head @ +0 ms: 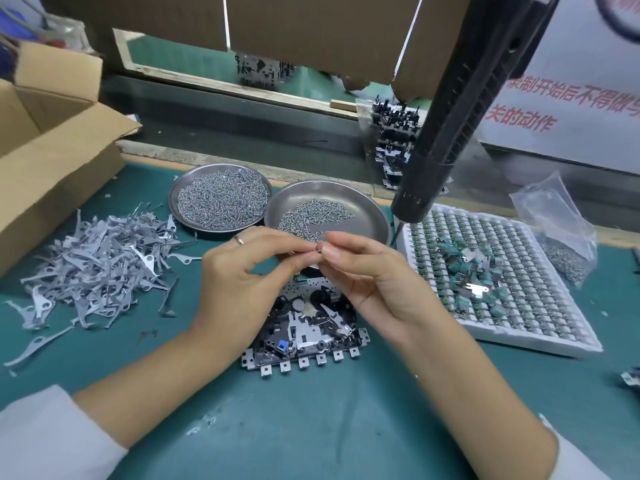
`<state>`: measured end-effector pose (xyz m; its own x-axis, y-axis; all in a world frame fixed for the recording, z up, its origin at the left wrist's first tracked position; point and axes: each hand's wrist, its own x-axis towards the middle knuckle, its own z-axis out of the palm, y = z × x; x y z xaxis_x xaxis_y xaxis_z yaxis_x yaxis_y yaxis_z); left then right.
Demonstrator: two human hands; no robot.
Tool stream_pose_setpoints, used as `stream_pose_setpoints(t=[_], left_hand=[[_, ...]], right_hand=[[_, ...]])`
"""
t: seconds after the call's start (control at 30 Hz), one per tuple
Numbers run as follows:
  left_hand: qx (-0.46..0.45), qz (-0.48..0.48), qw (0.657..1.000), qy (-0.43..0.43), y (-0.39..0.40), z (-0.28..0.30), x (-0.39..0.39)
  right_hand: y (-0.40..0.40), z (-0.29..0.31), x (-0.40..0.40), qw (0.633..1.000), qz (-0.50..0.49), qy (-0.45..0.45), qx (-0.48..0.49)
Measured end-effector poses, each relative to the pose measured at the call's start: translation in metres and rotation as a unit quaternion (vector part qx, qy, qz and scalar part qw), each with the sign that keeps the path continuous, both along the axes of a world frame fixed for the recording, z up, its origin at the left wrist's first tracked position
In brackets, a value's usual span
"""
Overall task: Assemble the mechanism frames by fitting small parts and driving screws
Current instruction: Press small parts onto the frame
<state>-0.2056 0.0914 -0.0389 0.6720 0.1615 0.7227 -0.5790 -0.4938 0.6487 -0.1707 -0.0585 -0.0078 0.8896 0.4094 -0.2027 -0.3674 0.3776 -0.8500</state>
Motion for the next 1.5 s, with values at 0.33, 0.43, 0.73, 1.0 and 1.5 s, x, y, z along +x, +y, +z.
stream_pose_setpoints(t=[0.33,0.43,0.73,1.0,1.5], left_hand=[[0.007,-0.017,0.999,-0.037,0.002,-0.002,0.001],[0.013,-0.029,0.999,-0.044,0.001,-0.001,0.001],[-0.033,-0.094,0.995,0.013,-0.006,0.005,-0.005],[-0.014,-0.105,0.994,0.036,-0.007,0.003,-0.003],[-0.099,-0.064,0.986,0.119,-0.001,-0.007,0.002]], right_hand=[[0.001,0.002,-0.002,0.998,0.002,0.051,0.025],[-0.001,0.003,-0.002,0.995,0.018,0.086,0.036],[-0.014,0.006,0.006,0.982,0.128,0.140,0.004],[-0.048,0.034,0.017,0.963,0.091,-0.104,-0.233],[-0.101,0.028,0.046,0.595,-0.129,-0.239,-0.756]])
